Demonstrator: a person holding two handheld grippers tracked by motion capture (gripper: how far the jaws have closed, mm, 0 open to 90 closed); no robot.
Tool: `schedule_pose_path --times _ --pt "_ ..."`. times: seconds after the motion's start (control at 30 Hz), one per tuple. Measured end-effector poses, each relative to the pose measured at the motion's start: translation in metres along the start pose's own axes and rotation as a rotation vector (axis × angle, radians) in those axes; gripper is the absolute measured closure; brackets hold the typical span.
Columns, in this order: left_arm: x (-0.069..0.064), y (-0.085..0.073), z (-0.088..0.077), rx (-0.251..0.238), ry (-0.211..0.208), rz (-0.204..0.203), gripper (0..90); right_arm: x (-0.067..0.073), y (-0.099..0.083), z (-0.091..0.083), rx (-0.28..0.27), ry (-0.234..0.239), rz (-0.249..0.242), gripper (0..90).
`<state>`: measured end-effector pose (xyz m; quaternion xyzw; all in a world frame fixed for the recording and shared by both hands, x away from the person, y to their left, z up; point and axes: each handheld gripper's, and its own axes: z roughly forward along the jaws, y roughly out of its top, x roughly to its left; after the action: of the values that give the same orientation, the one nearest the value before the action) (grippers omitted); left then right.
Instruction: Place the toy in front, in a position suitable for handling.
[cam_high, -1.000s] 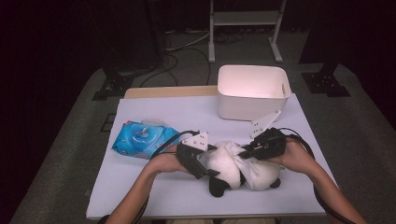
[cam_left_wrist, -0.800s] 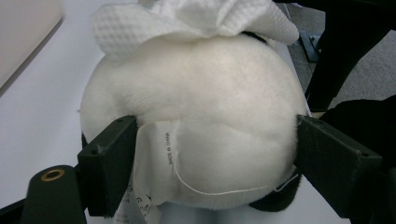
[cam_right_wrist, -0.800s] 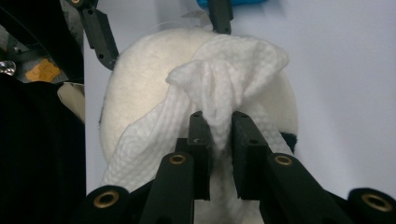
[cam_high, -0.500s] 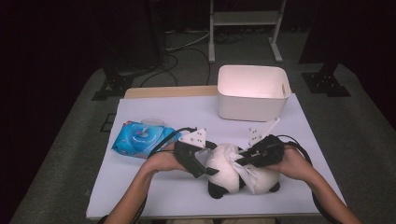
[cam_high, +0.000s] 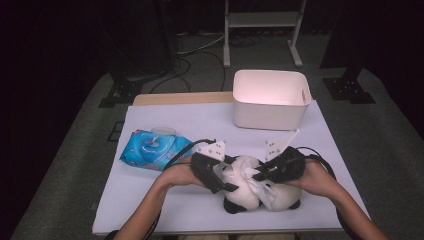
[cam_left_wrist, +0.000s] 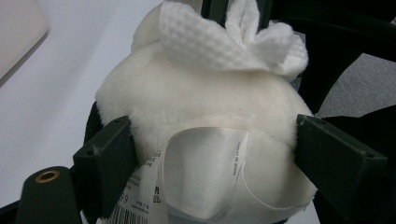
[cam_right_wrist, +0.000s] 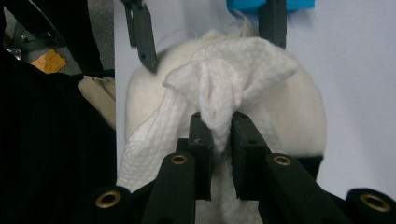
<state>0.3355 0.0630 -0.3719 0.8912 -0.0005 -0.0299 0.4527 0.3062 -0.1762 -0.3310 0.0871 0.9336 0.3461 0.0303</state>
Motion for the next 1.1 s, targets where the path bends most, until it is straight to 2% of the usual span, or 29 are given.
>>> schedule_pose_path --times 0.23,0.37,0.47,0.57,0.63,0.77,0.83,1.0,1.1 --pt "-0.001 0.0 0.0 0.006 0.004 0.012 15.2 -0.001 0.033 0.014 0.0 0.019 -0.063 79.1" --pt "-0.001 0.0 0.0 0.003 0.01 0.012 15.4 -0.003 0.036 0.017 0.005 0.025 -0.063 79.1" --pt "-0.002 0.002 0.002 0.006 0.014 0.018 15.4 -0.006 0.029 0.01 -0.011 0.029 -0.039 79.1" --pt "-0.003 0.002 0.002 0.009 0.014 0.022 15.3 -0.008 0.02 0.004 -0.018 0.014 -0.02 79.1" --pt "-0.002 0.002 0.002 0.009 0.014 0.021 15.4 -0.01 0.014 0.0 -0.015 0.009 -0.014 79.0" --pt "-0.002 0.002 0.001 0.011 0.014 0.021 15.4 -0.015 -0.002 -0.006 -0.012 -0.005 0.025 79.0" --pt "-0.001 0.001 0.001 0.005 0.013 0.014 15.3 -0.018 -0.012 -0.01 -0.003 -0.013 0.059 79.0" --pt "-0.001 0.001 0.001 0.002 0.011 0.013 15.4 -0.024 -0.029 -0.019 0.022 -0.037 0.093 78.9" --pt "-0.002 0.001 0.001 0.001 0.009 0.013 15.4 -0.027 -0.039 -0.024 0.01 -0.035 0.12 78.9"
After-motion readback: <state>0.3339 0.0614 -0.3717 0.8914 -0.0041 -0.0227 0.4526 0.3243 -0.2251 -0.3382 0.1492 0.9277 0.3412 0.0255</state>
